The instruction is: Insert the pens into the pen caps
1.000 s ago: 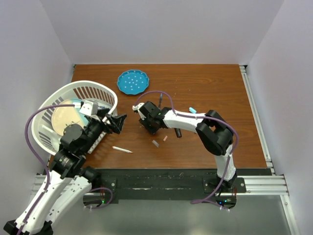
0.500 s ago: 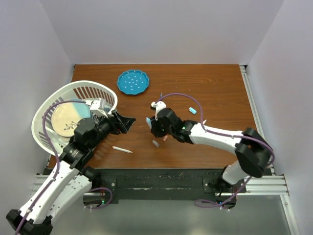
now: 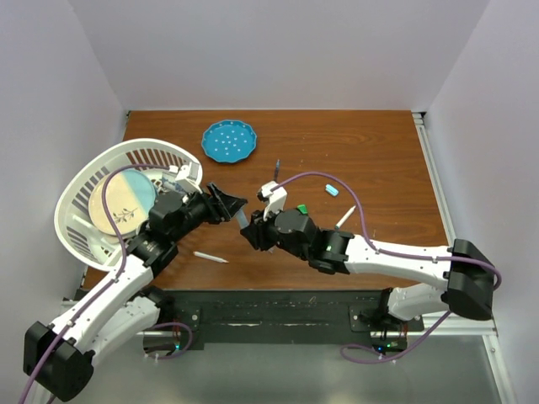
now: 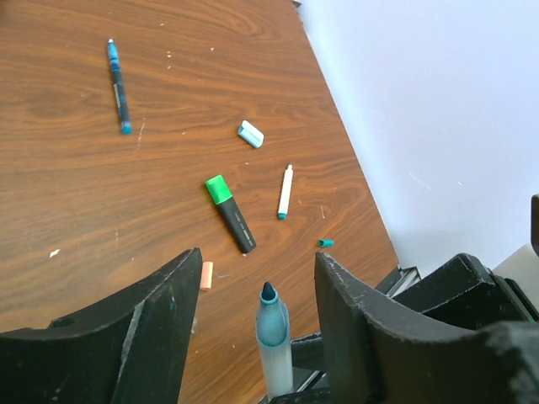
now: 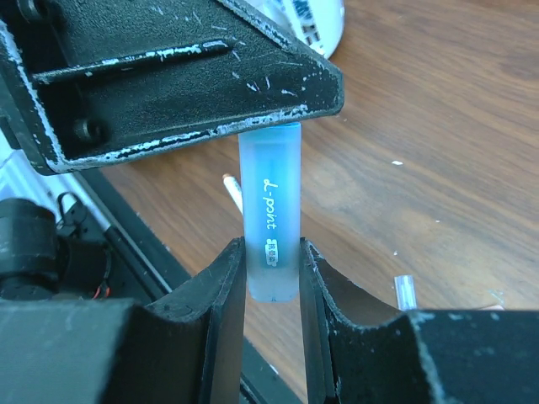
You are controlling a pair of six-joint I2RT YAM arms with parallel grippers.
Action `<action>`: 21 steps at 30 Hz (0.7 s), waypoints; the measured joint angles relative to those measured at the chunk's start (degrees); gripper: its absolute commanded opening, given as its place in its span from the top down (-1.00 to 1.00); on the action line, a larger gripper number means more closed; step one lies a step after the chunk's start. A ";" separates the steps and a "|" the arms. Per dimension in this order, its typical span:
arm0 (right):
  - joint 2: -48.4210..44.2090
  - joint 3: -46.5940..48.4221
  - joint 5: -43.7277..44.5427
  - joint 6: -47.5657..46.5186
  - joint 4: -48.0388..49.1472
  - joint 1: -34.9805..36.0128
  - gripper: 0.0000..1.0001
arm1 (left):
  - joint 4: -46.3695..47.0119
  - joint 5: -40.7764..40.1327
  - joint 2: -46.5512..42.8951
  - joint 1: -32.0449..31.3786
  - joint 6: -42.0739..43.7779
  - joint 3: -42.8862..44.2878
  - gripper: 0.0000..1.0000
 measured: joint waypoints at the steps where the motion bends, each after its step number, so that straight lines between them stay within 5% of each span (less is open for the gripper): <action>1: 0.02 0.02 1.05 0.04 0.02 0.48 1.00 | 0.59 0.24 -0.02 0.00 -0.07 -0.22 -0.15; 7: 0.00 0.11 6.05 0.17 0.52 2.08 1.00 | 2.89 1.55 -0.87 -0.02 -1.05 -3.21 -0.06; 11: 0.07 0.48 7.34 0.15 0.46 2.43 0.89 | 4.59 2.47 -1.38 -0.02 -1.68 -4.22 0.36; 12: 0.13 0.72 7.37 0.15 0.39 2.45 0.80 | 5.31 3.02 -1.38 -0.11 -1.84 -4.24 0.56; 13: 0.17 0.94 7.37 0.13 0.42 2.45 0.58 | 5.79 3.39 -1.36 -0.11 -2.10 -4.24 0.97; 19: -0.09 1.29 5.40 0.00 0.26 2.38 -0.21 | 9.22 7.43 -1.01 -0.11 -2.32 -4.22 1.00; 21: -1.27 1.11 3.56 -0.04 -0.17 2.40 -0.27 | 9.16 9.77 -1.01 -0.11 -1.09 -3.96 1.00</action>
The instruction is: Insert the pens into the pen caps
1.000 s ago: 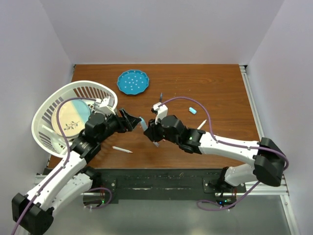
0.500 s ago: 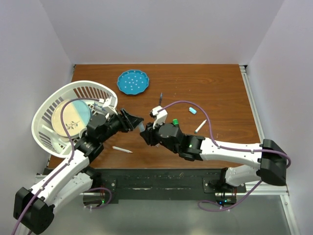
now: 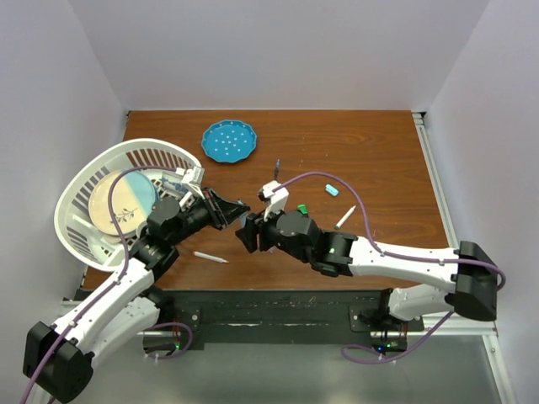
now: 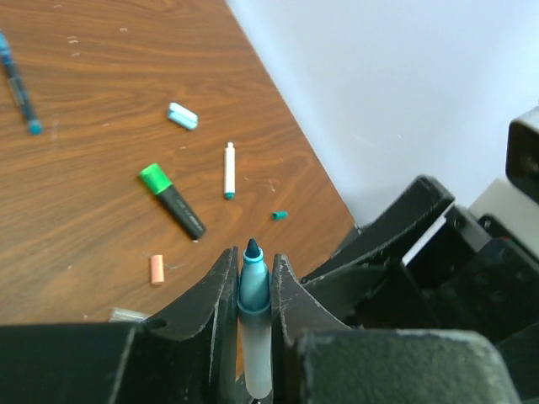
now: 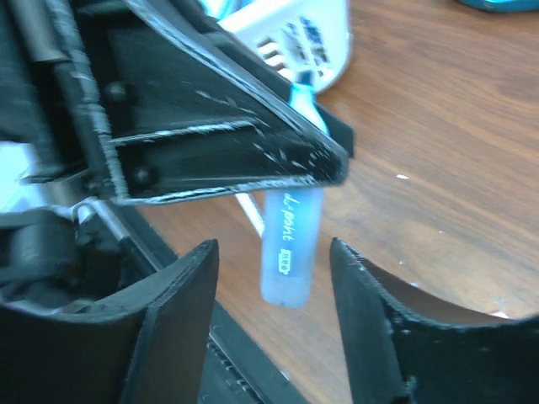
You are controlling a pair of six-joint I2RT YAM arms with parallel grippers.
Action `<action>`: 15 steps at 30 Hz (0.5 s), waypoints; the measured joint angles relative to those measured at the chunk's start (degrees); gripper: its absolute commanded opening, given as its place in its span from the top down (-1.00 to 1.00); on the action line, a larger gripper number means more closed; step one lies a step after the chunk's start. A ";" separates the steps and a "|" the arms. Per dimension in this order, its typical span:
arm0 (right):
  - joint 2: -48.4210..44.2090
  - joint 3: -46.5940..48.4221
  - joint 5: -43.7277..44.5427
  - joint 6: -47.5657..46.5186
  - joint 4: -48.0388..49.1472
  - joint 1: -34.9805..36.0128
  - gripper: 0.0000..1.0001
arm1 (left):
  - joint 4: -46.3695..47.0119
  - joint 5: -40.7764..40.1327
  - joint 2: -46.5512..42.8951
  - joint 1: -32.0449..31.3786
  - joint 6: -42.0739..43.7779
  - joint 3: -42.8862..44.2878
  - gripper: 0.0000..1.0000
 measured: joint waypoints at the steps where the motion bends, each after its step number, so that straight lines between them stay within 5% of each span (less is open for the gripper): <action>1: -1.22 -0.35 -1.09 -0.07 -0.04 0.00 -0.27 | -0.15 1.42 0.09 0.00 0.76 0.46 1.00; 15: -17.33 -9.31 -12.90 2.86 4.42 -0.02 0.02 | 18.97 22.62 1.36 -0.02 -2.10 3.89 1.00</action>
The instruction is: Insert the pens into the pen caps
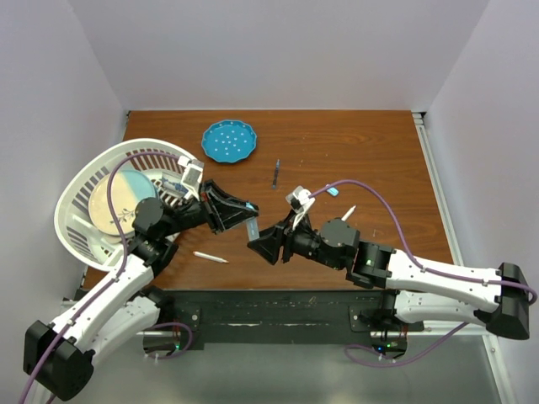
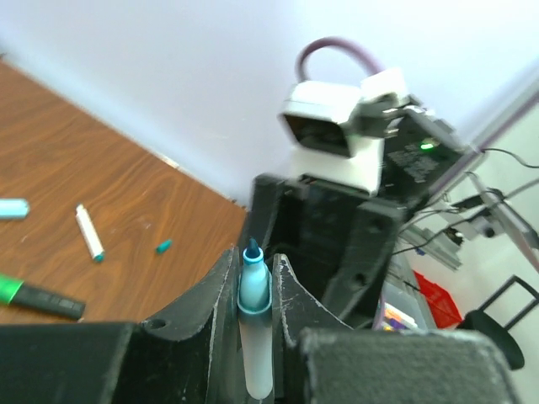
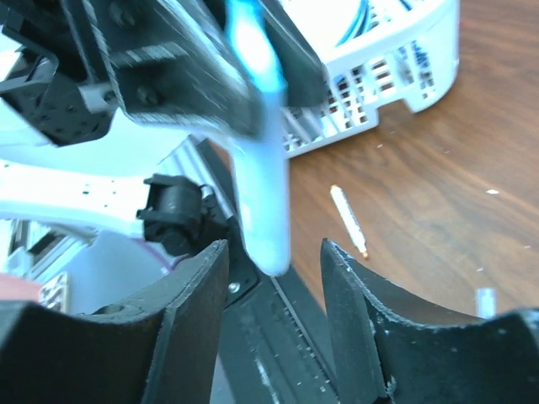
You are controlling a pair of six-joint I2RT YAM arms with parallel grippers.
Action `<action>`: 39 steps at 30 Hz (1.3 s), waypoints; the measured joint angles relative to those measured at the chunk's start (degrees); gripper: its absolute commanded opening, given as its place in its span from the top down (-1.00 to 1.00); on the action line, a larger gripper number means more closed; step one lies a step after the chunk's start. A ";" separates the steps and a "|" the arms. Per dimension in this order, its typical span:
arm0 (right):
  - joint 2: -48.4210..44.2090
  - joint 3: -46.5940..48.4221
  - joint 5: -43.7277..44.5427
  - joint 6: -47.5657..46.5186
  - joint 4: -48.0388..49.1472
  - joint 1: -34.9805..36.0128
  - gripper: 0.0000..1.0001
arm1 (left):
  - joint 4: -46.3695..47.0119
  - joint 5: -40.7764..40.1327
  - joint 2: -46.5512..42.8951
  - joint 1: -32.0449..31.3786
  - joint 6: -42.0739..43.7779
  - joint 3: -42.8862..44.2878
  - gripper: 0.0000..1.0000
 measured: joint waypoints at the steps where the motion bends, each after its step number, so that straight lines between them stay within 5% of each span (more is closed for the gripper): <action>1: -0.11 -0.24 -0.50 0.33 0.20 0.00 0.05 | 2.01 0.66 0.02 0.00 -1.05 -0.07 1.00; 10: -0.15 -1.20 -3.74 2.23 3.96 0.02 0.20 | 11.23 3.74 0.48 0.00 -5.92 -1.16 1.00; 14: -0.02 -1.20 -4.70 2.40 5.73 0.02 0.84 | 12.59 4.35 0.48 0.00 -6.80 -1.66 1.00; 16: 0.07 -1.20 -5.35 2.47 6.12 0.13 1.00 | 12.87 4.55 0.52 0.02 -7.50 -1.81 1.00; 17: 0.20 -1.20 -5.97 2.40 6.45 0.20 1.00 | 13.14 4.79 0.55 0.02 -7.91 -1.81 0.96; 18: 0.33 -1.20 -6.47 2.38 6.80 0.28 1.00 | 13.40 5.09 0.52 0.02 -8.37 -1.81 0.65; 21: 0.35 -1.27 -7.02 2.47 7.58 0.33 1.00 | 15.39 5.27 0.42 0.02 -9.11 -2.49 0.22; 26: 0.44 -1.31 -6.01 2.64 9.99 0.17 1.00 | 17.18 5.27 0.50 -0.04 -9.84 -5.16 0.15; 31: 1.46 -1.29 -5.77 2.67 10.91 0.13 1.00 | 18.05 5.27 0.79 -0.04 -10.32 -6.58 0.28; 34: 2.32 -1.29 -5.75 2.67 11.13 0.13 0.99 | 18.34 5.35 0.96 -0.04 -10.56 -6.64 0.89; 39: 2.82 -1.18 -4.76 3.32 10.95 0.02 0.17 | 18.67 5.68 1.09 -0.09 -10.73 -6.73 1.00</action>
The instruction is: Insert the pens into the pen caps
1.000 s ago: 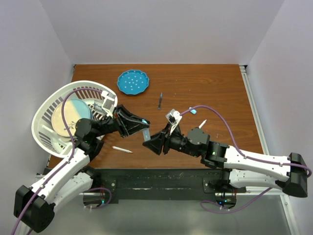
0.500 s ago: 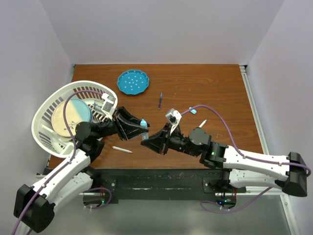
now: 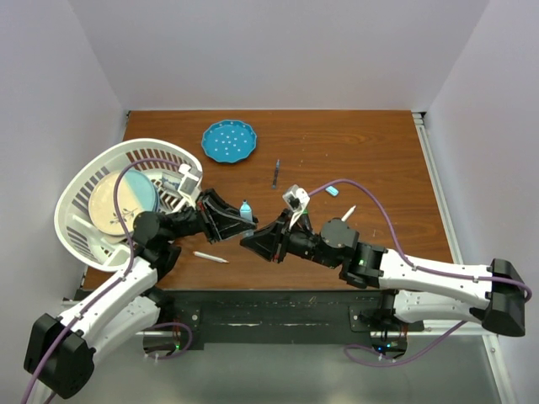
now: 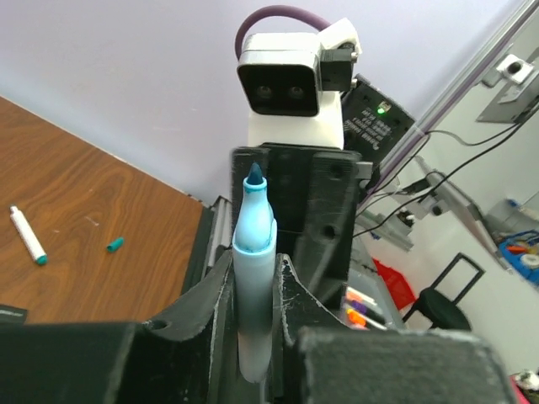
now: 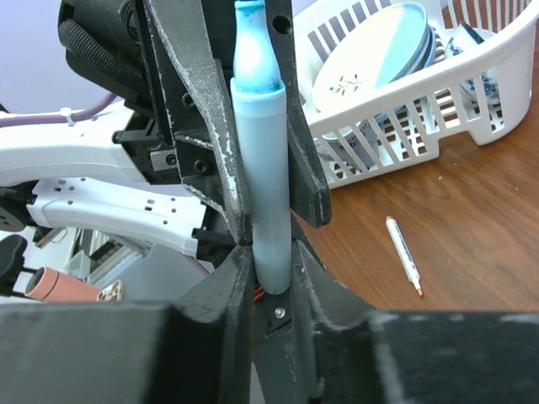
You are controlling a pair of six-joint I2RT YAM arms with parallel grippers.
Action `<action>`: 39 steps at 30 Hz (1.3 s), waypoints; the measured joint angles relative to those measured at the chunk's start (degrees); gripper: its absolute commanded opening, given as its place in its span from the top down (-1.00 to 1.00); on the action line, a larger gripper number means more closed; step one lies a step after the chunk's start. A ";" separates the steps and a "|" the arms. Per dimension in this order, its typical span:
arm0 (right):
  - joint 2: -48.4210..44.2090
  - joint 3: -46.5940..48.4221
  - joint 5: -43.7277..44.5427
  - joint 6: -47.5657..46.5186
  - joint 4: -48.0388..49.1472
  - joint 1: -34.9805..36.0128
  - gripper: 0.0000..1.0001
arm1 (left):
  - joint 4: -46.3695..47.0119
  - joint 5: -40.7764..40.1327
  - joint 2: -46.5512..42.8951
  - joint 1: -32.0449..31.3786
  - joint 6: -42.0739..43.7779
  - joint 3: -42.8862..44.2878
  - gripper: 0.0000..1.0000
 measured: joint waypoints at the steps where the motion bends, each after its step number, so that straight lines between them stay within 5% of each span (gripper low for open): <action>1: -0.02 0.09 0.57 0.39 -0.35 0.00 0.07 | -0.39 -0.09 -0.04 0.00 0.55 0.00 1.00; 7: -3.26 -0.42 11.98 4.24 -9.42 0.39 -0.02 | -15.78 -4.76 -2.78 0.00 9.94 2.82 1.00; 14: -5.92 1.68 33.14 22.45 -38.23 -6.43 0.08 | -36.52 -13.90 -7.23 0.04 24.26 11.23 1.00; 20: 6.51 13.81 34.86 36.57 -58.03 -23.56 0.09 | -48.33 -20.17 -9.92 0.04 33.86 14.14 1.00; 25: 18.86 26.01 35.01 50.86 -72.06 -30.32 0.05 | -53.53 -23.34 -10.56 0.04 38.27 13.81 1.00; 32: 33.27 31.87 28.24 61.44 -76.72 -43.01 -0.04 | -57.29 -24.50 -10.60 0.04 41.33 13.18 1.00; 39: 41.68 35.08 24.52 69.66 -77.61 -47.06 -0.13 | -57.33 -24.00 -10.71 0.04 41.88 13.16 1.00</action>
